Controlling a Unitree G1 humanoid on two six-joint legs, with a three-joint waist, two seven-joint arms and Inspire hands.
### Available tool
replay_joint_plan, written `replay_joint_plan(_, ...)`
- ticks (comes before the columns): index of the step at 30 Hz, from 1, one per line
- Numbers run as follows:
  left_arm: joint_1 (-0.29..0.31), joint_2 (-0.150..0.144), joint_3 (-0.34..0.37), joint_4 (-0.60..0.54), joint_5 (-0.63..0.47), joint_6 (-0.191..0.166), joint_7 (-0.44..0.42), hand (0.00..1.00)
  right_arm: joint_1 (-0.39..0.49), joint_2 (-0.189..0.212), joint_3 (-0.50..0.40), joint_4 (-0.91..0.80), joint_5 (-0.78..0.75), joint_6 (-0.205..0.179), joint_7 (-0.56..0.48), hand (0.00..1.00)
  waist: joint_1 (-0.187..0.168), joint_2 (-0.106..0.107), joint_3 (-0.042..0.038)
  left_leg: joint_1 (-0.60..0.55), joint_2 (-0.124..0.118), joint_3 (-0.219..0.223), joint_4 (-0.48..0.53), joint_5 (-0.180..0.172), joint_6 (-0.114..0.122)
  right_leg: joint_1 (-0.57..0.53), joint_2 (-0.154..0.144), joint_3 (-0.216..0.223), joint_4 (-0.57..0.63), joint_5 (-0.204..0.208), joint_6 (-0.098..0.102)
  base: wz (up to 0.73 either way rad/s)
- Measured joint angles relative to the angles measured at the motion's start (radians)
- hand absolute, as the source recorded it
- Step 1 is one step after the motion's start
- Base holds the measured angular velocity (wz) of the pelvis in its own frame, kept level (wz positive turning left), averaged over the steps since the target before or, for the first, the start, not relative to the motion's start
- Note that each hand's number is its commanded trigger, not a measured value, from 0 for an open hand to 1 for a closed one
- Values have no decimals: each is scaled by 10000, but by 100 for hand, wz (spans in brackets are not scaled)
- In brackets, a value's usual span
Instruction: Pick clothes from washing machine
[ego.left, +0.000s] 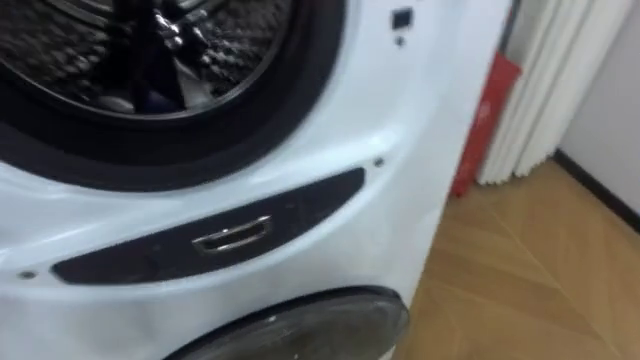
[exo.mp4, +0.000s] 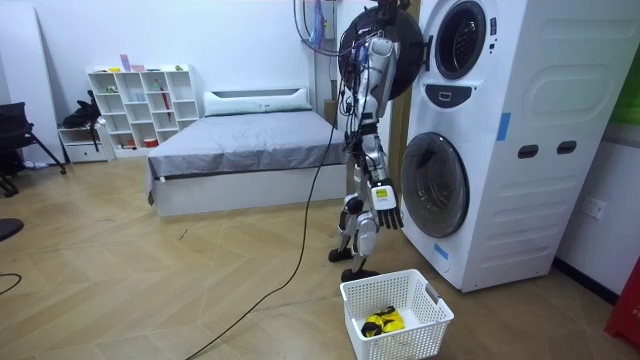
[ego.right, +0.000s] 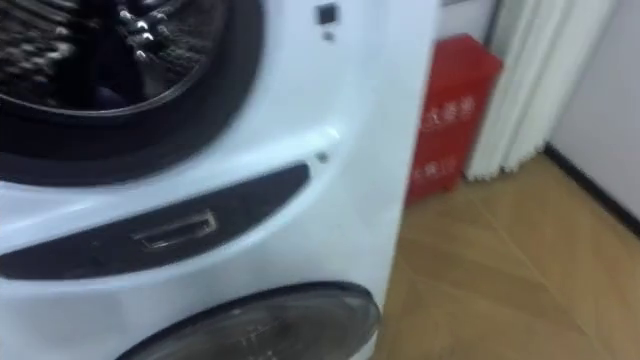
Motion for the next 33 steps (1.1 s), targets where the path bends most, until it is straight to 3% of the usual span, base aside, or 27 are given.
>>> replay_joint_plan(4,83,-175,465,0,216,105,148,0,-64,122,9,551,-65,157,148,0,352,-198,38,472,2,-213,-135,-2,-2,705,-16,-221,-378,2,-3,21)
replay_joint_plan(5,131,-177,499,0,217,122,150,0,-76,160,10,640,-67,163,181,0,355,-207,2,483,1,-335,-131,-3,-2,853,-33,-328,-512,2,-3,22)
replay_joint_plan(8,182,-204,860,-4,220,139,159,0,-294,162,7,918,-121,295,257,0,387,-319,48,518,1,-511,-134,-4,-2,967,-27,-488,-522,3,-6,18)
replay_joint_plan(15,255,-279,1372,-17,214,331,154,0,-373,187,40,1118,-61,584,198,0,627,-378,51,715,7,-847,-126,-7,-6,1389,-53,-885,-680,1,-8,17)
replay_joint_plan(18,435,-281,1672,-39,213,339,160,0,-322,187,150,1095,-39,605,116,0,677,-390,54,777,23,-975,92,-103,-122,1496,-53,-962,-655,-71,-67,8)
replay_joint_plan(21,525,-242,2242,-54,363,338,171,0,-313,201,190,1075,-156,735,151,0,962,-444,60,436,132,-1016,1012,-375,-312,1454,5,-937,-427,-252,-174,-5)
replay_joint_plan(23,566,-195,2518,-296,363,359,223,0,-236,194,193,1065,-218,778,258,0,1100,-524,71,-323,261,-1311,2579,-488,-397,1349,33,-1009,-207,-357,-303,7)
replay_joint_plan(24,556,-195,2520,-356,363,371,244,0,-243,180,192,1067,-217,778,258,0,1168,-502,75,-499,308,-1362,2900,-493,-405,1288,45,-1007,-137,-369,-335,0)
replay_joint_plan(25,574,-237,2510,-465,506,420,247,0,-265,112,180,1060,-264,773,236,0,1184,-413,54,-876,434,-1465,3631,-541,-452,1173,88,-1099,-18,-383,-430,-10)
replay_joint_plan(26,537,-317,2614,-474,670,425,221,0,-312,20,168,1027,-418,747,219,0,1186,-376,119,-1150,698,-1496,4695,-630,-429,1117,183,-1209,210,-450,-538,-18)
replay_joint_plan(27,613,-353,2666,-471,802,431,195,0,-316,-30,168,1024,-502,739,202,0,1211,-279,119,-1182,873,-1490,5283,-636,-436,1128,249,-1318,291,-481,-581,-31)
replay_joint_plan(28,759,-416,2686,-468,883,497,76,0,-347,-104,154,966,-611,682,166,0,1149,-27,48,-1093,1099,-1532,6369,-598,-500,1131,412,-1414,398,-529,-664,-10)
replay_joint_plan(29,708,-436,2649,-456,892,596,-3,0,-426,-90,156,947,-613,663,120,0,993,45,72,-828,1145,-1718,6925,-572,-578,1095,476,-1507,494,-543,-688,7)
replay_joint_plan(31,593,-425,2557,-445,1100,649,-57,0,-375,-79,147,950,-597,661,104,0,774,35,77,-162,1072,-1991,6785,-443,-868,787,476,-1654,799,-531,-717,26)
replay_joint_plan(33,340,-438,2557,-429,1262,659,-150,0,-442,-77,54,955,-620,596,100,0,690,42,80,577,1063,-2322,5974,-432,-1076,399,477,-1871,1030,-517,-741,29)
